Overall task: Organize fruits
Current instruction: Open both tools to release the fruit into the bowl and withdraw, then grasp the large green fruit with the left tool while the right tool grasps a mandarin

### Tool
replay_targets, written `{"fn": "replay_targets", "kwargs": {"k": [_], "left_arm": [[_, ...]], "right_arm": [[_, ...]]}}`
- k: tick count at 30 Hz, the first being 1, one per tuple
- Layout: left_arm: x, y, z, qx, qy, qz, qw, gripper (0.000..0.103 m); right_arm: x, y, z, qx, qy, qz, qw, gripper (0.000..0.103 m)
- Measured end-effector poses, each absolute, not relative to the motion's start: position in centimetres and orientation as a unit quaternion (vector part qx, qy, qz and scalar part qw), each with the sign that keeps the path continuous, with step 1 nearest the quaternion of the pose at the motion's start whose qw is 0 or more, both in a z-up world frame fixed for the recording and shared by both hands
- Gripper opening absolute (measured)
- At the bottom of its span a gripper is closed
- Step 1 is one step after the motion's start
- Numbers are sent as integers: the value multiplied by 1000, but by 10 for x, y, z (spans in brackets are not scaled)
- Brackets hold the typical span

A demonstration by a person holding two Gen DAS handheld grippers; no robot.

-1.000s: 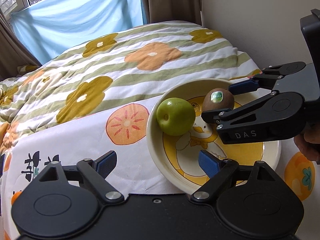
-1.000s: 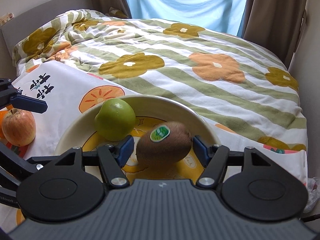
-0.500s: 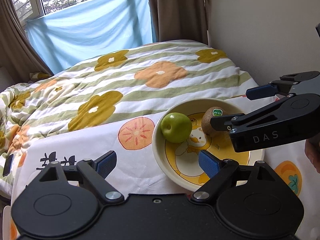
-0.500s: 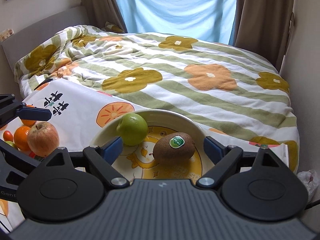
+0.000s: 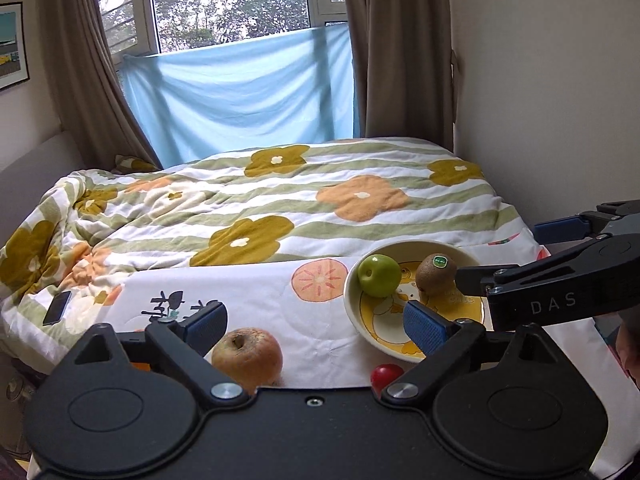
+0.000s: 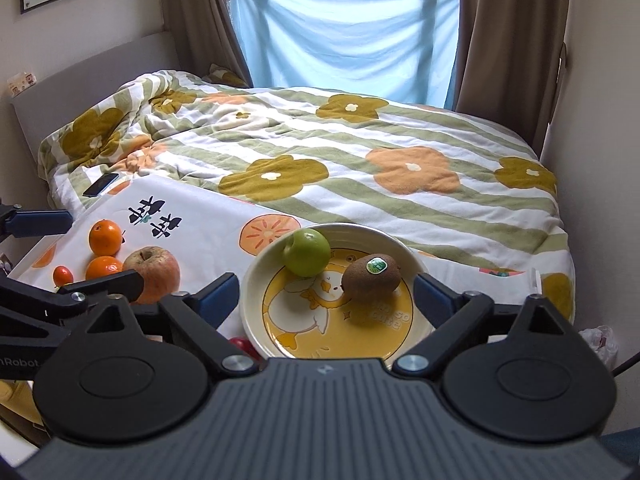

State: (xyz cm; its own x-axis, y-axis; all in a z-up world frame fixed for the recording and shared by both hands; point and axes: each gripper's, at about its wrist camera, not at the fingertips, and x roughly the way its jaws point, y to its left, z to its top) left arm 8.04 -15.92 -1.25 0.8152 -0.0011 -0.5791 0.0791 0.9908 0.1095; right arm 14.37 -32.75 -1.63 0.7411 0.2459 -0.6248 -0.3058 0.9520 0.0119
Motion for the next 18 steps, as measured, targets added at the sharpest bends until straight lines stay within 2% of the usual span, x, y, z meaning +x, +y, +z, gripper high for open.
{"fn": "replay_targets", "kwargs": {"k": [7, 18], "left_arm": [[52, -118, -13, 64, 307, 13, 949, 100], [35, -40, -44, 92, 334, 0, 938, 100]], "right_arm": [[111, -302, -11, -19, 343, 130, 930, 103], [75, -242, -42, 47, 367, 56, 927, 103]]}}
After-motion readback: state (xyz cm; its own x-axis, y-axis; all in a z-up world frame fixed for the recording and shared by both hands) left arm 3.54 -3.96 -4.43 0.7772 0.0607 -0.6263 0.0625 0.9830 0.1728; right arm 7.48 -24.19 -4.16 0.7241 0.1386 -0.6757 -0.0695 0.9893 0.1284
